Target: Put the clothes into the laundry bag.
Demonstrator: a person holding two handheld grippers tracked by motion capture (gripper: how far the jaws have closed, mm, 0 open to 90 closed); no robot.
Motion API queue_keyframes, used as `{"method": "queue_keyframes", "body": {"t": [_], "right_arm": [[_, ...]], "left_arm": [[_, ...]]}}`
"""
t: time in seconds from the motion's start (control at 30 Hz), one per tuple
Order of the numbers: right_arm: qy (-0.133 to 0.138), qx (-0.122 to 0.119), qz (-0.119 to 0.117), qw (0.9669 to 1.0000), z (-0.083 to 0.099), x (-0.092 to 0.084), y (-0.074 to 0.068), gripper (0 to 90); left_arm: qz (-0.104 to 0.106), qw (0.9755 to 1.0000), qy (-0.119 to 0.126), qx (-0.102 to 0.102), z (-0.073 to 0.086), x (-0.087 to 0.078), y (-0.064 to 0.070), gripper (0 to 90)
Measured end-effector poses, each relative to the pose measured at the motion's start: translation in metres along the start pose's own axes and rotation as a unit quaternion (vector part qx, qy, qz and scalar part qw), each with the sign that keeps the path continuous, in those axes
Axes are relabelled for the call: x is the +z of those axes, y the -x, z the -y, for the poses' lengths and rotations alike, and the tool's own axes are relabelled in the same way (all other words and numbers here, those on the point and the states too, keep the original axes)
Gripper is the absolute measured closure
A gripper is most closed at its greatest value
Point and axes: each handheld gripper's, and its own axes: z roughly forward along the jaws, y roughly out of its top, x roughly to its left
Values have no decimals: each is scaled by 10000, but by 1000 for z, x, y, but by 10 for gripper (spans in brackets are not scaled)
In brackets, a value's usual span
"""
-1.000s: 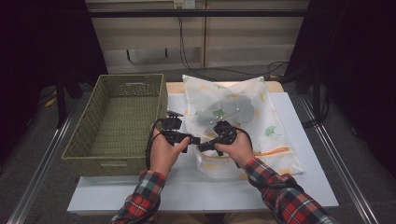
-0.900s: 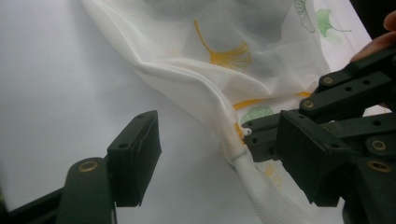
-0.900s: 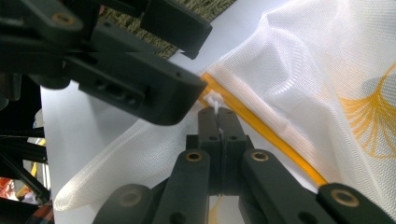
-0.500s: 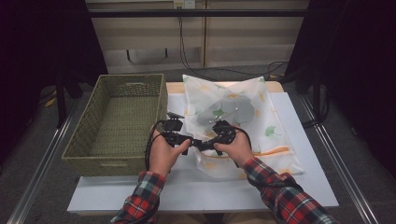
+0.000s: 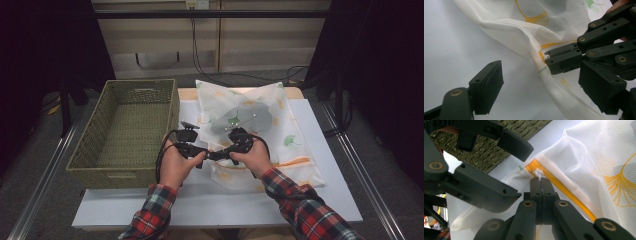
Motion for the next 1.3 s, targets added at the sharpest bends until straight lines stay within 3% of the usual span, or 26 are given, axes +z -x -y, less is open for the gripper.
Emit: {"method": "queue_keyframes", "body": {"t": [0.23,0.8,0.87,1.3], "right_arm": [[19,2,13,10000,0,-1,0,900],[45,12,57,10000,-1,-4,-1,900],[44,19,63,10000,-1,-4,0,900],[69,24,32,10000,-2,-10,0,900]], "left_arm": [[29,9999,-36,-99,1,2,1,219],[41,9997,-242,-23,2,3,0,294],[64,9997,-229,-62,2,3,1,326],[21,9991,-385,187,2,5,1,614]]}}
